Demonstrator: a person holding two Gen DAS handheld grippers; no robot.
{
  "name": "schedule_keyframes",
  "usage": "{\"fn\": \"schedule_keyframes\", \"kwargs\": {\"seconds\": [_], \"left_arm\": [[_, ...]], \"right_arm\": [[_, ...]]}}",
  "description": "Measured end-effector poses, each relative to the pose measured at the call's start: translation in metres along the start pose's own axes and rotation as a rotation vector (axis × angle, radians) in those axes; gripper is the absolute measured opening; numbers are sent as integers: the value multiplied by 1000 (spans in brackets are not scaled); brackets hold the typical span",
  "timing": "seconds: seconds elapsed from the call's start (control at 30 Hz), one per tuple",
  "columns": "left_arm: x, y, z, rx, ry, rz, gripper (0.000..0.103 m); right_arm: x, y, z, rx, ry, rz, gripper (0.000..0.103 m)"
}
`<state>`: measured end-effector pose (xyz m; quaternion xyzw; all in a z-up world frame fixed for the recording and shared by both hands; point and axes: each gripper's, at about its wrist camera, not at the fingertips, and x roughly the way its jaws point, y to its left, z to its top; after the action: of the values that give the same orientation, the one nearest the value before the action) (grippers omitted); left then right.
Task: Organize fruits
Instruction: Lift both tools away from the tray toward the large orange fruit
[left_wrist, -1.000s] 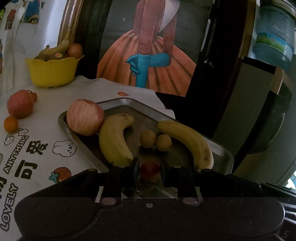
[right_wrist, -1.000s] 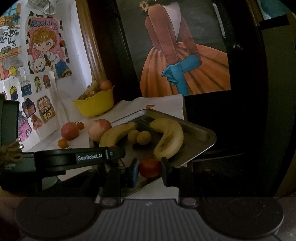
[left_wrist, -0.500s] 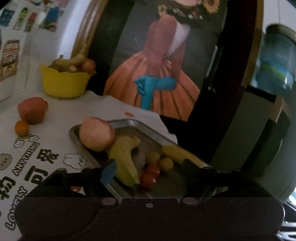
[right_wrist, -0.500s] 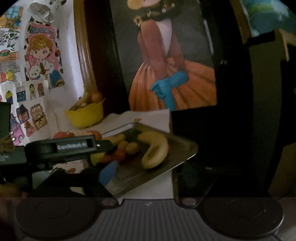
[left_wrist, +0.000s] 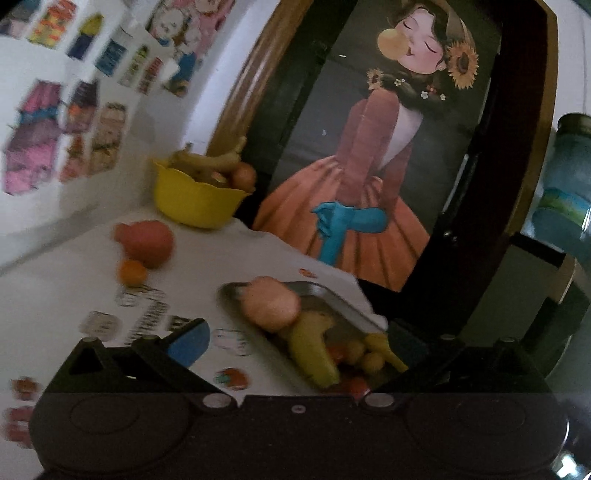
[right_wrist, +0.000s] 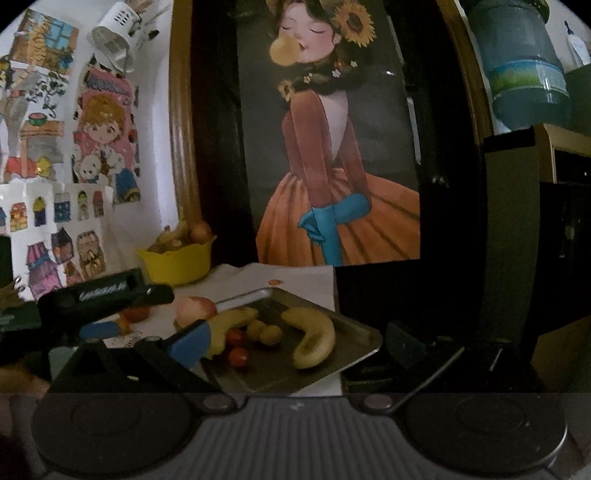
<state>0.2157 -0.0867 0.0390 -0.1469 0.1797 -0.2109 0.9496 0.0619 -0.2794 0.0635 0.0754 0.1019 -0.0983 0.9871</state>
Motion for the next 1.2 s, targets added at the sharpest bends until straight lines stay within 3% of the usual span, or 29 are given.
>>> {"fn": "schedule_keyframes", "kwargs": {"seconds": [0.27, 0.7, 1.2], "left_arm": [[-57, 37, 5, 49, -25, 128, 102], [-133, 89, -6, 65, -25, 336, 102], [-179, 113, -29, 51, 8, 412, 102]], "right_arm": [[-22, 30, -1, 1, -42, 55, 103], [-42, 85, -16, -54, 0, 200, 103], [-47, 129, -49, -133, 158, 301, 103]]}}
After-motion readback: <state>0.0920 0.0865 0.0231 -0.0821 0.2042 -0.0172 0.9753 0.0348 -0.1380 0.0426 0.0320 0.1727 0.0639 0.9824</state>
